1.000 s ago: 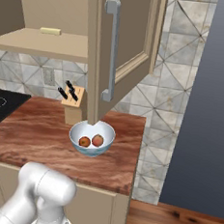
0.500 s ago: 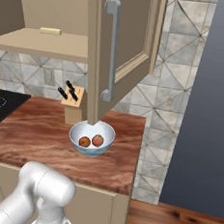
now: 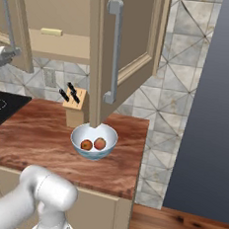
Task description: Open the cabinet. Pick the apple and peach from the cabinet and place them into the bowl. Then close the cabinet.
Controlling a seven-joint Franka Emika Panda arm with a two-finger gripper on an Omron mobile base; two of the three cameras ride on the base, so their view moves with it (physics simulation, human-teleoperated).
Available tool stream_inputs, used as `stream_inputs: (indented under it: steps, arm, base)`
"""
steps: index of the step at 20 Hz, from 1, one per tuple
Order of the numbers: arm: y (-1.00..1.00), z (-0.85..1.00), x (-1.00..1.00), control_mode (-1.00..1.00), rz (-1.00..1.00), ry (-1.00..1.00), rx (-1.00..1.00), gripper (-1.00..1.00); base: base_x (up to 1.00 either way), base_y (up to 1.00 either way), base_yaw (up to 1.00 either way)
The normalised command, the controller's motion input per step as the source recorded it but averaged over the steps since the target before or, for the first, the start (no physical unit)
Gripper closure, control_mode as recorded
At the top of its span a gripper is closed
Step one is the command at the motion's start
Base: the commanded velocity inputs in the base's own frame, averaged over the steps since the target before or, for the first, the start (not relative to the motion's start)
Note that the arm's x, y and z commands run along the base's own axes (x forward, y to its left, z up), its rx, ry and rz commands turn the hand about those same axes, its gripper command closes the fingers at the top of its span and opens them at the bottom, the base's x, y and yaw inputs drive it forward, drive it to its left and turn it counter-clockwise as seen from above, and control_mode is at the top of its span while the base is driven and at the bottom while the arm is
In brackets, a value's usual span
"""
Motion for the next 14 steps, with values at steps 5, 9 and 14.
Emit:
stream_inputs:
  steps: [5, 9, 14]
  arm:
    - [-0.33, -0.06, 1.0, -1.0, 0.0, 0.17, 0.1, -1.0]
    - [-0.17, -0.29, 1.0, -1.0, 0.0, 0.02, 0.0, -1.0]
    - [-0.12, -0.32, 1.0, -1.0, 0.0, 0.01, 0.0, -1.0]
  base:
    - [0.0, 0.0, 0.0]
    - [0.0, 0.0, 0.0]
    - [0.0, 0.0, 0.0]
